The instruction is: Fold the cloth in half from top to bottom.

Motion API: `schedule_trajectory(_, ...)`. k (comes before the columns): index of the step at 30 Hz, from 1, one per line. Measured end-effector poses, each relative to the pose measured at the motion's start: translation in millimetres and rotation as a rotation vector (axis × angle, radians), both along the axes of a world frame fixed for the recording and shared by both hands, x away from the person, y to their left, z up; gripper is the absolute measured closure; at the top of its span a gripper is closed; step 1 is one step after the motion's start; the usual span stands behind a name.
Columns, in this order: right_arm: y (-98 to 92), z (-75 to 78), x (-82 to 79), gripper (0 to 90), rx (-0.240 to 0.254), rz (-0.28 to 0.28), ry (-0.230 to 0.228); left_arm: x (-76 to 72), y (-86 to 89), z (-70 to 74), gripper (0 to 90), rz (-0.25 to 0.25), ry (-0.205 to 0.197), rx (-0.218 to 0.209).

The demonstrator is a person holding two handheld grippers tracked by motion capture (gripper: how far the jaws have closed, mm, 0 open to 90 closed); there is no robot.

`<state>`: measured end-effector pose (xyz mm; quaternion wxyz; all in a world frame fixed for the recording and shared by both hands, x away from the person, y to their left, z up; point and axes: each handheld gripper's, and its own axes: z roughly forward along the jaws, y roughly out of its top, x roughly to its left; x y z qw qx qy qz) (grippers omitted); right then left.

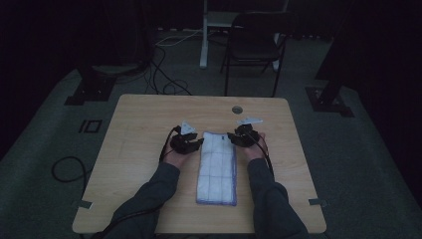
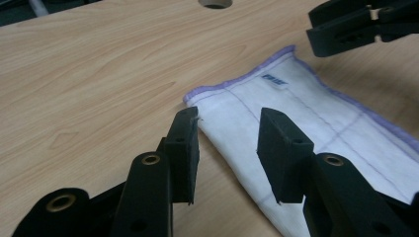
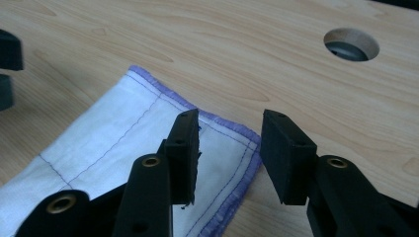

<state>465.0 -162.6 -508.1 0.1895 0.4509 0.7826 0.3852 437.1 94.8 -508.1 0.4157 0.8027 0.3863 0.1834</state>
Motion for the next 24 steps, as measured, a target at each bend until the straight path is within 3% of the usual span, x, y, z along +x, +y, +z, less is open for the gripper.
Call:
schedule_trajectory(9,-2.8,-7.5,4.9,59.0,0.002,-0.026,0.03,20.8,-9.3,-9.7,60.1,0.036,0.026,0.02)
schedule_trajectory(17,-7.5,-11.2,8.5,58.2,0.005,-0.043,0.048,37.0,-14.2,-20.6,58.0,0.074,0.084,0.011)
schedule_trajectory(24,-5.7,-13.4,9.8,58.2,0.01,-0.041,0.052,45.4,-16.9,-29.2,57.6,0.089,0.128,0.031)
